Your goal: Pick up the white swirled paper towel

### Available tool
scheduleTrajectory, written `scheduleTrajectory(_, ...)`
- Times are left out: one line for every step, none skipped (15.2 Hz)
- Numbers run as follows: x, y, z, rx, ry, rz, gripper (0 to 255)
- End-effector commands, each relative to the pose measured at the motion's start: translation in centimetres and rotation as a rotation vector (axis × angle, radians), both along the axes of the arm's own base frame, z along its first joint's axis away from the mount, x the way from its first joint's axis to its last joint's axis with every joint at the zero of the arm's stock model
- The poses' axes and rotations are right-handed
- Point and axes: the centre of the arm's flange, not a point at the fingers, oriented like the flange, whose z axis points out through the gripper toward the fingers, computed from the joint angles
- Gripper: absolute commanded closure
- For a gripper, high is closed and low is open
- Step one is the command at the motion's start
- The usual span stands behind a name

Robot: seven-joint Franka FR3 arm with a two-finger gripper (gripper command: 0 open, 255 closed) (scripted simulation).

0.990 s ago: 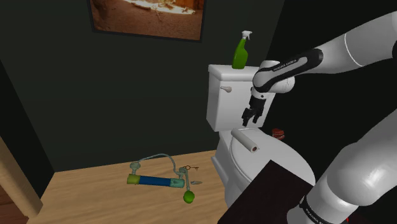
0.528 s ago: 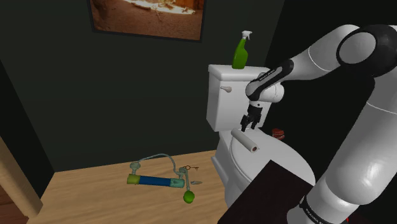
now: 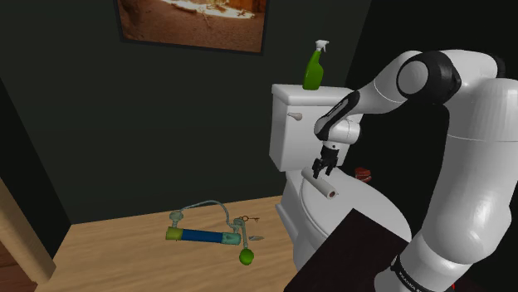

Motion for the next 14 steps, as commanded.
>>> scheduleTrajectory(0.0,-0.2,-1.1,0.0,0.0,0.0,0)
scheduleTrajectory(0.0,-0.2,-1.6,0.0,0.0,0.0,0)
scheduleTrajectory(0.0,-0.2,-2.2,0.0,0.0,0.0,0)
scheduleTrajectory(0.0,-0.2,-3.0,0.0,0.0,0.0,0)
scheduleTrajectory(0.0,-0.2,-3.0,0.0,0.0,0.0,0)
scheduleTrajectory(0.0,-0.2,-3.0,0.0,0.0,0.0,0)
scheduleTrajectory(0.1,-0.2,-3.0,0.0,0.0,0.0,255)
scheduleTrajectory(0.1,-0.2,-3.0,0.0,0.0,0.0,255)
scheduleTrajectory(0.1,-0.2,-3.0,0.0,0.0,0.0,255)
scheduleTrajectory(0.1,-0.2,-3.0,0.0,0.0,0.0,255)
scheduleTrajectory(0.1,-0.2,-3.0,0.0,0.0,0.0,255)
scheduleTrajectory(0.1,-0.2,-3.0,0.0,0.0,0.0,255)
scheduleTrajectory(0.1,-0.2,-3.0,0.0,0.0,0.0,255)
scheduleTrajectory(0.1,-0.2,-3.0,0.0,0.0,0.0,255)
